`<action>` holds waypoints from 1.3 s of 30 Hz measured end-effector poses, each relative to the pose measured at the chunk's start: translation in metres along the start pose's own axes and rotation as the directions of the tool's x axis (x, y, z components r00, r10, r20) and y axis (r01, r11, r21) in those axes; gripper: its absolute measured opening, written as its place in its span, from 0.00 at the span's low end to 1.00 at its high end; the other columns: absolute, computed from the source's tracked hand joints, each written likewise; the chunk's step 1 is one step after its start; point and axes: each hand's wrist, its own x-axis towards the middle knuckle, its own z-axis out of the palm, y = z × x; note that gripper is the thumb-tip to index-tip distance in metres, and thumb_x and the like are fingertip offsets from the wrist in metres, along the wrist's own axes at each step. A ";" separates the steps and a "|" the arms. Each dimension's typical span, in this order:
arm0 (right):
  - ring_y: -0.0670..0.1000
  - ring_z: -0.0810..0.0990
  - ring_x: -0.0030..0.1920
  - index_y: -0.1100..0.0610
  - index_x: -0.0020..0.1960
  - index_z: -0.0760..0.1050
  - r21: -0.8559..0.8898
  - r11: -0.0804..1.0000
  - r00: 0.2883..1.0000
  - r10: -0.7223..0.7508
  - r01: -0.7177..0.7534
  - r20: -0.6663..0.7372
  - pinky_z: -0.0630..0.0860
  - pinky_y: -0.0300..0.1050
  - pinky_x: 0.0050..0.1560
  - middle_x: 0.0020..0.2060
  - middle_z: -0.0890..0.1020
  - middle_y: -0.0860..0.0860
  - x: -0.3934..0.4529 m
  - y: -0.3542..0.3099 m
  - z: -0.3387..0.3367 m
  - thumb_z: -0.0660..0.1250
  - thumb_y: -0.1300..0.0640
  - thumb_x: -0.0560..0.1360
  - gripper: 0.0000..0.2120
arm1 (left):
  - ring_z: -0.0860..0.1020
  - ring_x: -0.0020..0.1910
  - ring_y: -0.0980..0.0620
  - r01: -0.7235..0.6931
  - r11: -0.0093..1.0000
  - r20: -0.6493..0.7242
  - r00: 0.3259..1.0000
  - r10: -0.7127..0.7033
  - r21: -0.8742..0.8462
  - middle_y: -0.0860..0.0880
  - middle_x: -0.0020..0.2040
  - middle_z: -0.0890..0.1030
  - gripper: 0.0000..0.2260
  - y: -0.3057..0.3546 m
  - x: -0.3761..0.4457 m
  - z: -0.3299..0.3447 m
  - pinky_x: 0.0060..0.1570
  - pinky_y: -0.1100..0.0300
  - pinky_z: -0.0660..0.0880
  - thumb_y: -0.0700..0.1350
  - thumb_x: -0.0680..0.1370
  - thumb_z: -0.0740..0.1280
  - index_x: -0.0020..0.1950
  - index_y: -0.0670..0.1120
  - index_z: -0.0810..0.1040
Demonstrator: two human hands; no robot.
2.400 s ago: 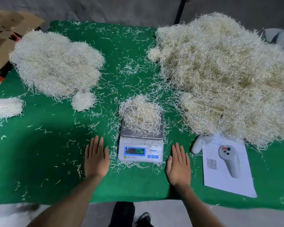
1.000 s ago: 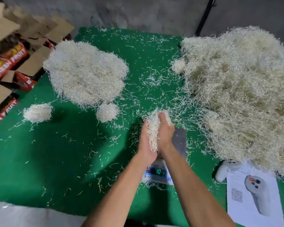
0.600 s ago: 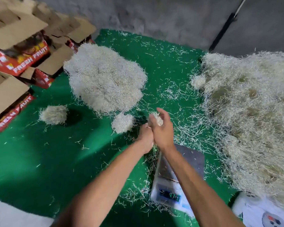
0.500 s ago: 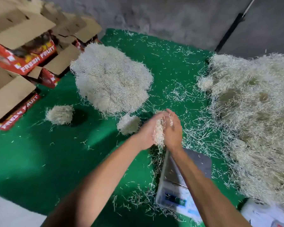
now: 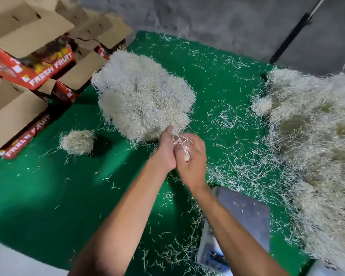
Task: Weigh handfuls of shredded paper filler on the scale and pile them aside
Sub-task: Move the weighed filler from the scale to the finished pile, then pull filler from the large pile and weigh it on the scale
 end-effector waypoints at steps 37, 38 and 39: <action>0.50 0.84 0.43 0.58 0.59 0.81 -0.062 0.912 0.834 0.397 -0.406 0.383 0.74 0.27 0.34 0.49 0.86 0.56 0.033 0.061 0.004 0.50 0.45 0.87 0.24 | 0.73 0.35 0.61 -0.417 0.380 -0.043 0.626 0.779 0.826 0.39 0.43 0.81 0.11 -0.007 0.016 -0.075 0.37 0.67 0.72 0.43 0.82 0.62 0.40 0.46 0.75; 0.46 0.83 0.47 0.57 0.59 0.81 -0.053 0.918 0.846 0.383 -0.392 0.372 0.73 0.24 0.38 0.52 0.85 0.55 0.030 0.063 -0.002 0.52 0.46 0.87 0.22 | 0.74 0.35 0.63 -0.421 0.342 0.013 0.646 0.763 0.840 0.40 0.41 0.79 0.12 -0.018 0.015 -0.065 0.36 0.70 0.72 0.44 0.83 0.61 0.39 0.47 0.75; 0.42 0.82 0.46 0.56 0.59 0.80 -0.052 0.925 0.855 0.369 -0.376 0.364 0.73 0.24 0.41 0.51 0.84 0.53 0.027 0.065 -0.009 0.52 0.47 0.87 0.20 | 0.77 0.40 0.63 -0.427 0.331 0.049 0.670 0.741 0.842 0.45 0.42 0.81 0.11 -0.029 0.012 -0.053 0.39 0.71 0.74 0.44 0.83 0.62 0.43 0.46 0.78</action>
